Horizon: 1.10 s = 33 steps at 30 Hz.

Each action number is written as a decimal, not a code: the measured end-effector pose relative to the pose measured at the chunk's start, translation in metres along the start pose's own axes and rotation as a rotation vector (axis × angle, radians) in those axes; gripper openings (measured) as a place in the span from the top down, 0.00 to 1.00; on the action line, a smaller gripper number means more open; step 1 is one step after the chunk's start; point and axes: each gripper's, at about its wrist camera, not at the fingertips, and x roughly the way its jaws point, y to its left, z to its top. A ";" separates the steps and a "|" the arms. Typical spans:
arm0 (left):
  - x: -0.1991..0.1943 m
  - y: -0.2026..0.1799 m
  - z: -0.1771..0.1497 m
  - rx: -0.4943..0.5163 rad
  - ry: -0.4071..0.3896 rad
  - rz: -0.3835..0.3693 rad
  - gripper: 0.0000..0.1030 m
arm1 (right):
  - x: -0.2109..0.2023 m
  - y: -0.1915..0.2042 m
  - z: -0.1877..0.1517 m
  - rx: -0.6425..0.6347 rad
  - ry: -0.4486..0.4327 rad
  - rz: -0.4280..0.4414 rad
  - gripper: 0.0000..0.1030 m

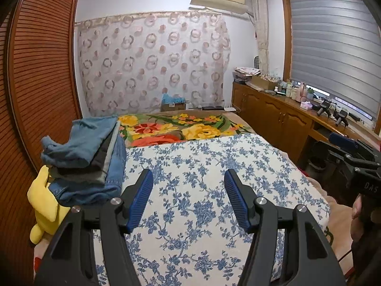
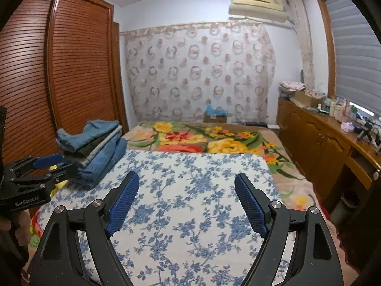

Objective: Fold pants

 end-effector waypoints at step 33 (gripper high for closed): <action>-0.041 0.014 0.020 -0.018 -0.098 0.053 0.39 | -0.031 0.003 0.019 0.006 -0.104 -0.035 0.16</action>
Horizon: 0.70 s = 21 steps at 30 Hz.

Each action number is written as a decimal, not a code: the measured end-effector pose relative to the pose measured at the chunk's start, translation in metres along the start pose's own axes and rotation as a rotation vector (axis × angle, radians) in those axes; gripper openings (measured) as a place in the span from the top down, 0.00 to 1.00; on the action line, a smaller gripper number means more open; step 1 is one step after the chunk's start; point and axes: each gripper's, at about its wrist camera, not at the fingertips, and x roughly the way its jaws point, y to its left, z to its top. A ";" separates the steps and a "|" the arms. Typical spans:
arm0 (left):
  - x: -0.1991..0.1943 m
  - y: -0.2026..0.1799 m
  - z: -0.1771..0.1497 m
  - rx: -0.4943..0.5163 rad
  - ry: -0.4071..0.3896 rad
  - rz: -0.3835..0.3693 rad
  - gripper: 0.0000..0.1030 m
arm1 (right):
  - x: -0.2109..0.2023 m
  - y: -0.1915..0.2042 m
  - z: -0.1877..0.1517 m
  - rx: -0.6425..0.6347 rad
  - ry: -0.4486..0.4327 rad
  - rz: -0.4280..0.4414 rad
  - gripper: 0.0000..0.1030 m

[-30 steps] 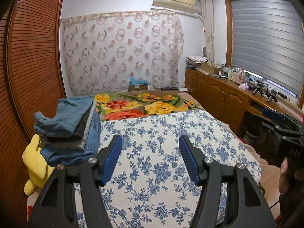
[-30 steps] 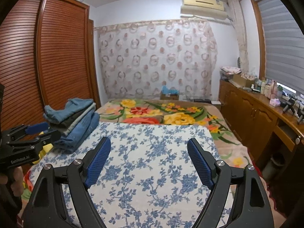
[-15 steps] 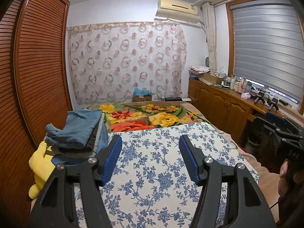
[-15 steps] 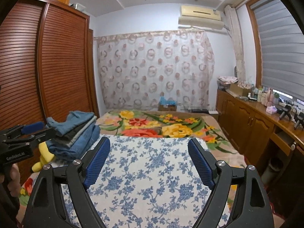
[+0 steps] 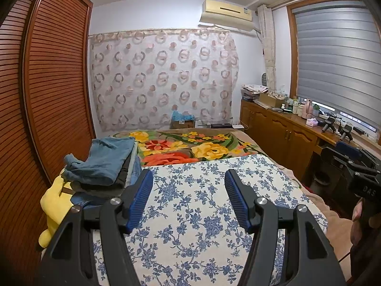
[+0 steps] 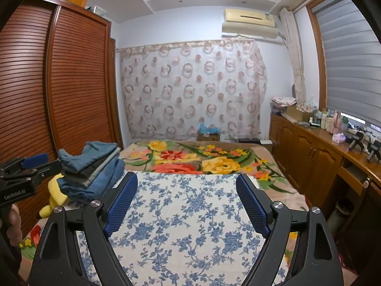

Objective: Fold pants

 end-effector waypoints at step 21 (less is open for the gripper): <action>0.002 0.005 -0.002 0.002 0.001 0.006 0.39 | 0.000 -0.001 0.000 0.001 0.002 0.000 0.16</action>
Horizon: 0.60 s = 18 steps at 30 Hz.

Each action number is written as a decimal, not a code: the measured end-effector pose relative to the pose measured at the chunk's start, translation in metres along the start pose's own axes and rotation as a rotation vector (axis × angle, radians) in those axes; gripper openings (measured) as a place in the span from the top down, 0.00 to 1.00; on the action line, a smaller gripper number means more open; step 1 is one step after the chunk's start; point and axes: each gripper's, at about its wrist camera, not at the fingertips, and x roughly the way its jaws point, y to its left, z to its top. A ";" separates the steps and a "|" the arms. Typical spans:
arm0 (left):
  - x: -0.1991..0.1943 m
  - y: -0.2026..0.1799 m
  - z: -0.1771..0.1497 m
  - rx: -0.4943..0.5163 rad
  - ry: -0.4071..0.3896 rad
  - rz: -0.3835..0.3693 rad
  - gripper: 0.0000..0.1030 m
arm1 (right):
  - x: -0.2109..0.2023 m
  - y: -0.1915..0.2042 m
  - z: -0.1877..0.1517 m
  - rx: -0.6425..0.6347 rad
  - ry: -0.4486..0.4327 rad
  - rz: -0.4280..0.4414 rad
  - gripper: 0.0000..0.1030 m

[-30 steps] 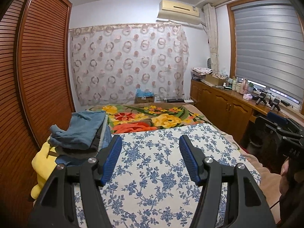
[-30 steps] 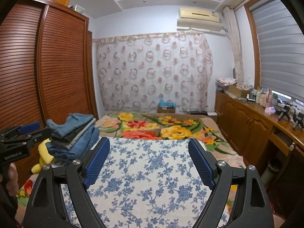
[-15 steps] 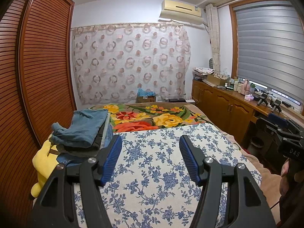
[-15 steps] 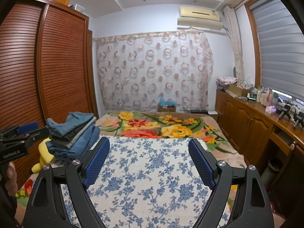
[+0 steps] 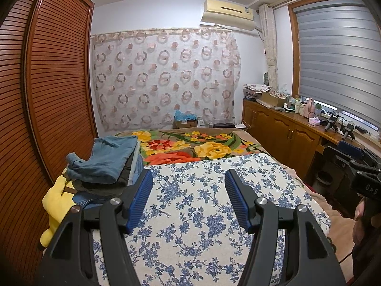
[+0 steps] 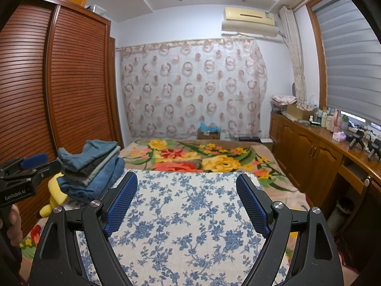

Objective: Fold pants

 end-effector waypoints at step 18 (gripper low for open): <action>0.000 0.000 0.000 0.000 0.000 0.001 0.39 | -0.001 0.000 -0.001 0.001 0.001 0.000 0.15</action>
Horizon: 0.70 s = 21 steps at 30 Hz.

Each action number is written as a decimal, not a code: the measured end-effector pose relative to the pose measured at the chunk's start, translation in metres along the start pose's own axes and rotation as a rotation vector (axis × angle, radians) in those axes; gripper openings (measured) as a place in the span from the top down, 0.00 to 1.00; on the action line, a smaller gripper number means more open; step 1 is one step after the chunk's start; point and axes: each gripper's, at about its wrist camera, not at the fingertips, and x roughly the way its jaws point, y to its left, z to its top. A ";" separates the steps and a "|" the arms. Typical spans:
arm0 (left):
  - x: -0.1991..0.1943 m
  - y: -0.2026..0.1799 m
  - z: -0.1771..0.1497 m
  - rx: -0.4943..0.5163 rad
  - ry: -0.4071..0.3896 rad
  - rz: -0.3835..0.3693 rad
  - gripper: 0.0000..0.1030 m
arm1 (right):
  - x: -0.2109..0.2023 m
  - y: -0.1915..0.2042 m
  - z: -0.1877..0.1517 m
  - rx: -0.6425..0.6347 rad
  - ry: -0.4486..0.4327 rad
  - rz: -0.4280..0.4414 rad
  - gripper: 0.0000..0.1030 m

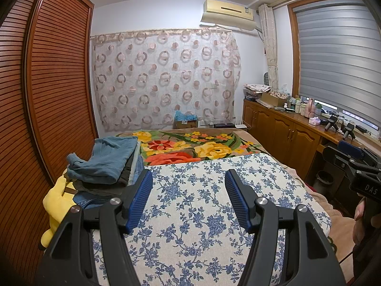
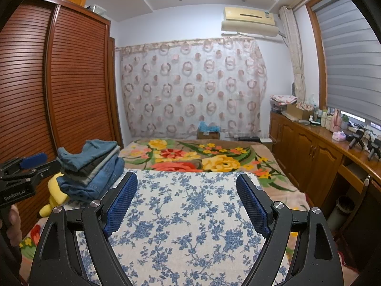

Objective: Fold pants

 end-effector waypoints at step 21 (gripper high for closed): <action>0.000 -0.001 -0.001 0.002 0.000 0.001 0.39 | 0.000 0.000 -0.001 0.001 0.000 -0.001 0.15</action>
